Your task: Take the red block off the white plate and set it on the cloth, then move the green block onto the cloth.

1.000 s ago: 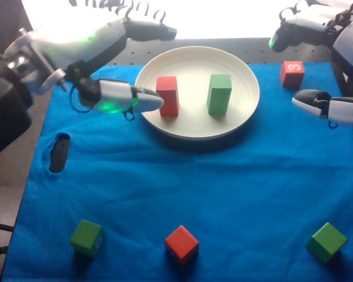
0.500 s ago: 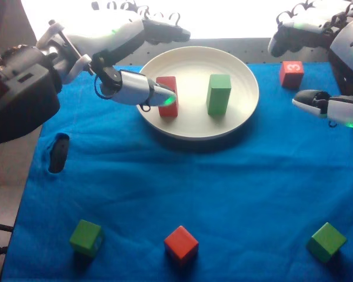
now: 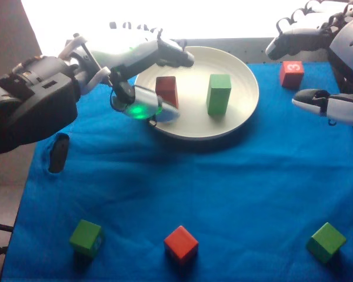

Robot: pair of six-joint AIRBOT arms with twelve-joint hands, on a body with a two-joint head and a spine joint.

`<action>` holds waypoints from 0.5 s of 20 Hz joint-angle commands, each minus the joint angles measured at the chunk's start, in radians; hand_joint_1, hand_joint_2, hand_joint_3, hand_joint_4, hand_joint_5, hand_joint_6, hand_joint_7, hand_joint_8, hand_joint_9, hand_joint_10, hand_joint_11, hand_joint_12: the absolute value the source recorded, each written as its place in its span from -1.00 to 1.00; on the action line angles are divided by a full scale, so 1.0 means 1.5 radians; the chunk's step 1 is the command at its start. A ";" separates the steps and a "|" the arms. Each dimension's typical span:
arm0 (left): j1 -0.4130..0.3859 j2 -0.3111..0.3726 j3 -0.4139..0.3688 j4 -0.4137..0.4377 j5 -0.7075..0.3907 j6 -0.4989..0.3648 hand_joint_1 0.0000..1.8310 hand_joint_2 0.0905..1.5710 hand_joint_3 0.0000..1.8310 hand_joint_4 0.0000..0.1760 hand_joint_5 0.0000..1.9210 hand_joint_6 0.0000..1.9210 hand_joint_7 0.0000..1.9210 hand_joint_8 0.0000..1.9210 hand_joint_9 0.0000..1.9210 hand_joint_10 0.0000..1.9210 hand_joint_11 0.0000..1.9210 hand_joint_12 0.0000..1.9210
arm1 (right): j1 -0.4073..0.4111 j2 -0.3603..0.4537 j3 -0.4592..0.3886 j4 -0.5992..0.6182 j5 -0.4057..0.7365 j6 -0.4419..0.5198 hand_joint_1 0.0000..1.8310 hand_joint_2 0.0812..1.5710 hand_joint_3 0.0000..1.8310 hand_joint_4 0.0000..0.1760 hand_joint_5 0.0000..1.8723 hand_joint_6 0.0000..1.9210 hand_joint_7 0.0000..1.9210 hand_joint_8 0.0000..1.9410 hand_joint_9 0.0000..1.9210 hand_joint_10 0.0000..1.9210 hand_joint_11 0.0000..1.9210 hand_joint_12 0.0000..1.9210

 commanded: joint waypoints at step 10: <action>0.001 -0.012 0.016 -0.009 -0.062 -0.003 0.46 0.55 -1.00 -1.00 -0.38 0.37 -0.18 0.40 -0.19 0.63 -0.44 0.88 | 0.010 0.000 0.003 -0.017 -0.082 0.000 0.36 0.20 -0.98 -1.00 -0.35 -0.15 -0.37 0.00 -0.52 0.36 -0.79 0.99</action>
